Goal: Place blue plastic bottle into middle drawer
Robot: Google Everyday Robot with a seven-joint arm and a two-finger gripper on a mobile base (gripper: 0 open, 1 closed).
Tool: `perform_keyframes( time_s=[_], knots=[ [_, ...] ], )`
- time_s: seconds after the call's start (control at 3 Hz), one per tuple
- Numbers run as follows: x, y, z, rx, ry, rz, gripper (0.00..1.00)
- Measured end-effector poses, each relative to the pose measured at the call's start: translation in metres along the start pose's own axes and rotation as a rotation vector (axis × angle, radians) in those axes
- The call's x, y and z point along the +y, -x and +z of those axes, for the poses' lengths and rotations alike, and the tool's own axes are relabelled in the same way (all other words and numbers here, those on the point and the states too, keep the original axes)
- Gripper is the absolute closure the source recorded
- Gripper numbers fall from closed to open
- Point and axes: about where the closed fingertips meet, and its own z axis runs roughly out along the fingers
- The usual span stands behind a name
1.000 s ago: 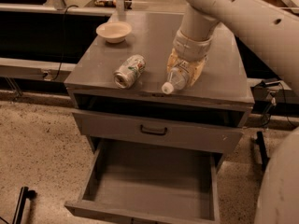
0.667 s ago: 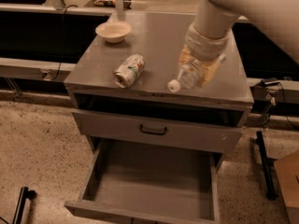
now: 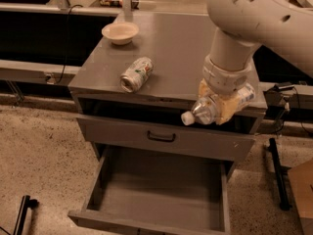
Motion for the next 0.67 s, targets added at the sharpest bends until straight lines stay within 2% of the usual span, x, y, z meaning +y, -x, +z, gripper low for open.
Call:
perform_keyframes(
  time_s=[0.33, 0.67],
  knots=[
    [0.000, 0.000, 0.000, 0.000, 0.000, 0.000, 1.00],
    [0.006, 0.004, 0.012, -0.116, 0.003, 0.071, 1.00]
  ],
)
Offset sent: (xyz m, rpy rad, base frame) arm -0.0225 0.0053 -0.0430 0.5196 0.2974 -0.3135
